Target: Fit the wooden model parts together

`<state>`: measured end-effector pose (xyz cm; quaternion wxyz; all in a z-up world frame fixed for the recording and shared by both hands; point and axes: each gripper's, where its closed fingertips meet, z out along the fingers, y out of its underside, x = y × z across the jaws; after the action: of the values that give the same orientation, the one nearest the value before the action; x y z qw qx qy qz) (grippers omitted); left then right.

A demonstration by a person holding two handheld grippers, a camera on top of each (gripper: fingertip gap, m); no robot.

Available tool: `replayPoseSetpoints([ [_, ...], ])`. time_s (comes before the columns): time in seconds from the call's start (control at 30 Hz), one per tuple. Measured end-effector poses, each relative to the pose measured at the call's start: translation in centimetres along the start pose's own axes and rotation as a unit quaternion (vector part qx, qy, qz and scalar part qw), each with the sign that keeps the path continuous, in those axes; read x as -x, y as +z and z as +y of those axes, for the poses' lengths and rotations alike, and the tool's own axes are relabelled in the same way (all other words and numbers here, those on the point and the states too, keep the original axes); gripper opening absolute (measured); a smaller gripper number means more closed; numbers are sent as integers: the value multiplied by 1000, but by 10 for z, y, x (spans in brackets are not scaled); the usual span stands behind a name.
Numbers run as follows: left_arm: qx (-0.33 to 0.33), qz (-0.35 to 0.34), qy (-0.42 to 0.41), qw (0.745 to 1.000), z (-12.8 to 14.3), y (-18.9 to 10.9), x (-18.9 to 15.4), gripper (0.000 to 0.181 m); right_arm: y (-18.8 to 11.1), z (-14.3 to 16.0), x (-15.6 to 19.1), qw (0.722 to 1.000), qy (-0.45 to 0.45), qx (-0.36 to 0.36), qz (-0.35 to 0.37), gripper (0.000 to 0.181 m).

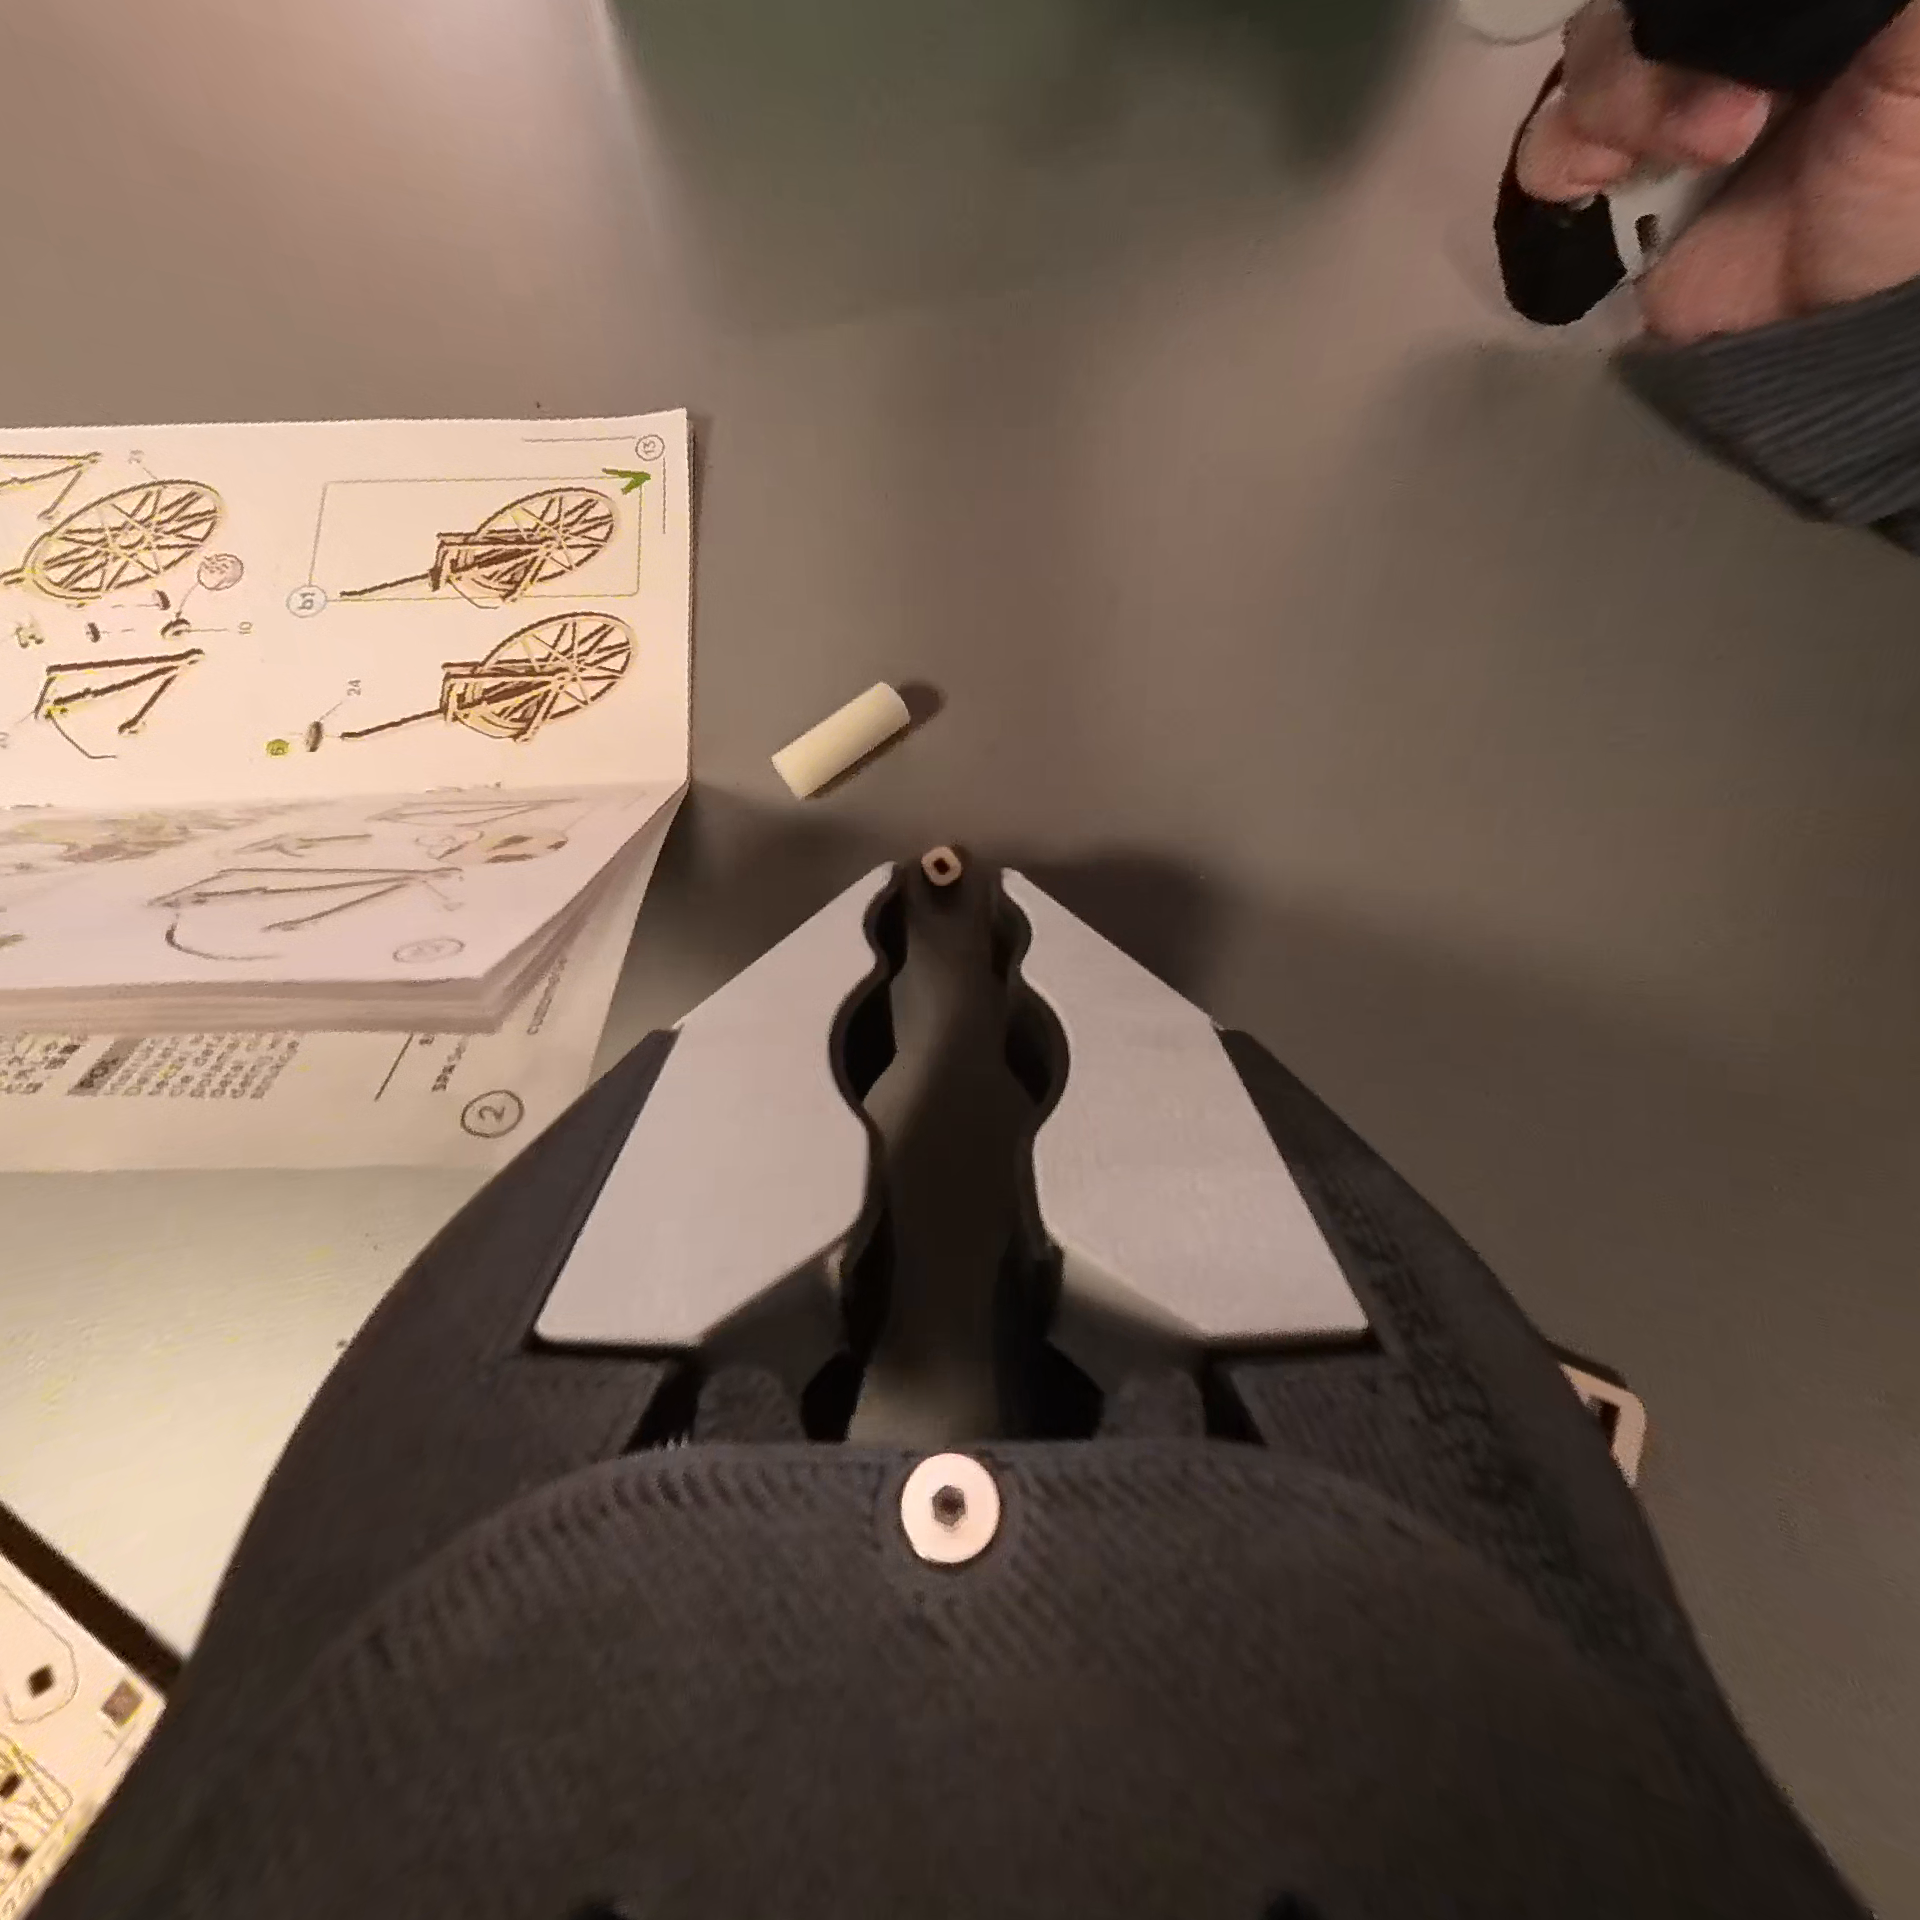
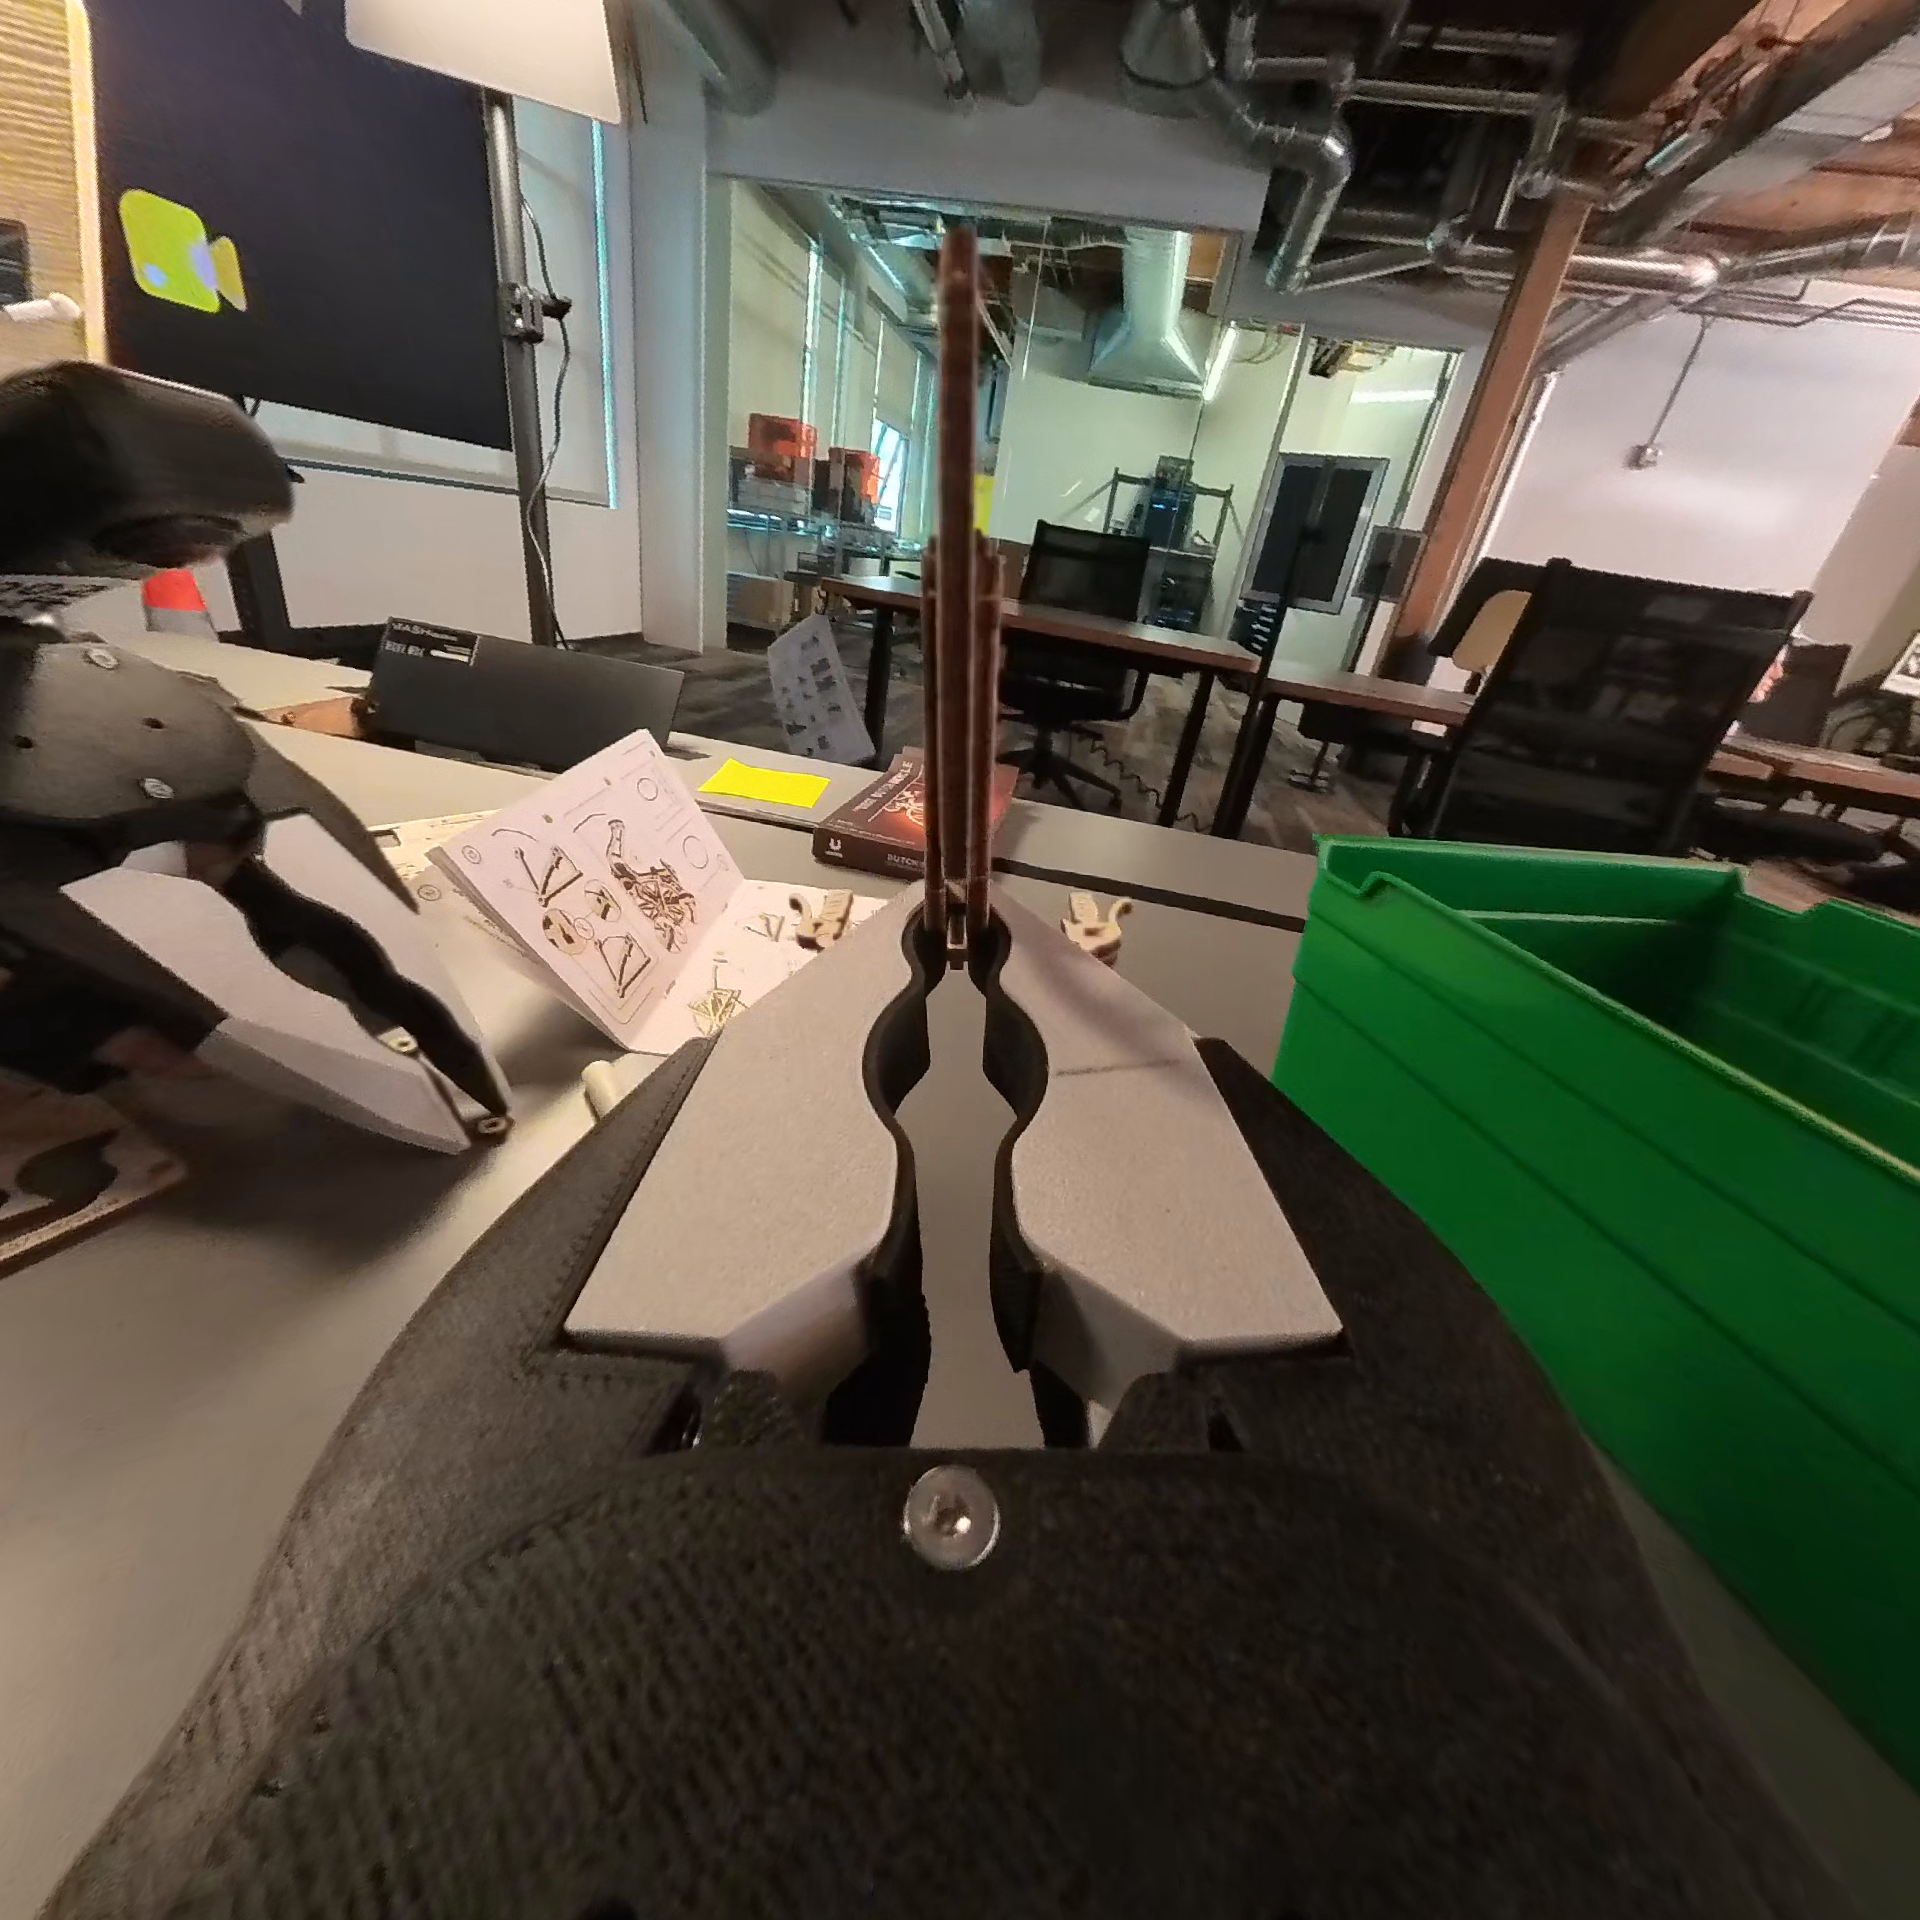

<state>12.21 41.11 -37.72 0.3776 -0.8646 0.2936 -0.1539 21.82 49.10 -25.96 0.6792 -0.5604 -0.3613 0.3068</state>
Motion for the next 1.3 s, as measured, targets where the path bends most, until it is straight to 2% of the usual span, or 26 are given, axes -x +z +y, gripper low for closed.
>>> replayPoseSetpoints([
  [0.17,18,0,4,1000,-5,6,-2,10,-2,-2,0,1000,4,-8,-18,1],
  [0.27,35,8,19,999,-5,7,-9,4,-5,-5,12,997,7,-17,-73,1],
  [0.33,40,33,48,997,-5,7,-28,0,-11,-8,28,990,7,-26,-142,1],
  [0.47,59,114,143,981,1,7,-92,0,-30,-9,59,957,27,-23,-287,1],
  [0.57,70,121,172,975,4,4,-111,5,-39,-7,66,945,25,-16,-326,1],
  [0.67,52,85,135,986,1,-6,-98,25,-41,-11,67,945,20,-27,-325,1],
  [0.77,3,-28,32,999,-10,-19,-49,32,-39,-12,65,948,23,-31,-317,1],
  [0.87,3,-65,-25,998,-3,-22,-27,37,-39,-13,62,948,35,-33,-316,1],
  [0.97,32,-60,-10,998,8,-17,-23,38,-38,-13,62,946,47,-32,-320,1],
  [1.07,52,3,15,999,14,-12,-38,40,-39,-13,63,944,52,-31,-325,1],
  [1.23,46,79,13,996,12,-31,-46,32,-40,-13,67,940,60,-31,-335,1],
  [1.3,71,90,15,993,20,-38,-47,29,-40,-14,68,939,61,-30,-338,1],
])
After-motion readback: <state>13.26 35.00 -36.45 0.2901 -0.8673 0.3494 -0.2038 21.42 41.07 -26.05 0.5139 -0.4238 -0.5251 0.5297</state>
